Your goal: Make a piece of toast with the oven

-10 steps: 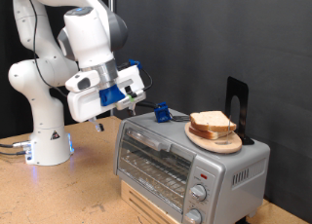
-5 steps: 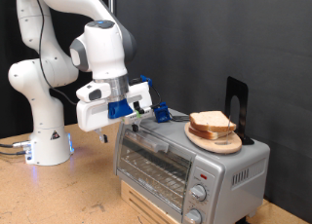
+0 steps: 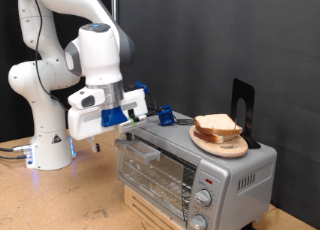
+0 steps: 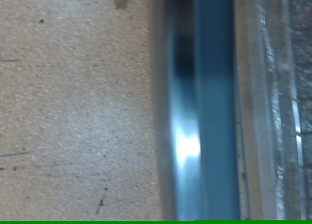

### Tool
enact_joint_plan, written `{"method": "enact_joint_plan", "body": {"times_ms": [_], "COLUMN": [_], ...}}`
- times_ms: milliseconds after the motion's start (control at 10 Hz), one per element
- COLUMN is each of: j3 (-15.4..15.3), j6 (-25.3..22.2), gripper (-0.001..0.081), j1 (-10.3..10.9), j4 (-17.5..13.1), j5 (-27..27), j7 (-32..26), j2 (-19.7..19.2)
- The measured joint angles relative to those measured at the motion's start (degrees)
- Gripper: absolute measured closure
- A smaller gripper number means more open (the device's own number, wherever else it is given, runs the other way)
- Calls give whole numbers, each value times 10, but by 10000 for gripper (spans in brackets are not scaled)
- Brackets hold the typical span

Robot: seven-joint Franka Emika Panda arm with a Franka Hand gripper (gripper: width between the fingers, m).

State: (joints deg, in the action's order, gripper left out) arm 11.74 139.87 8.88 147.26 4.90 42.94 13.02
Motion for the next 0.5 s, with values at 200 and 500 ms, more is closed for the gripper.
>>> {"method": "enact_joint_plan", "body": {"times_ms": [200, 500], "j3": [5, 6], "j6": [0, 10], "gripper": [-3, -3], "j1": [-12, -29], "j4": [12, 40], "j5": [-10, -27], "j7": [-16, -19], "j2": [7, 6]}}
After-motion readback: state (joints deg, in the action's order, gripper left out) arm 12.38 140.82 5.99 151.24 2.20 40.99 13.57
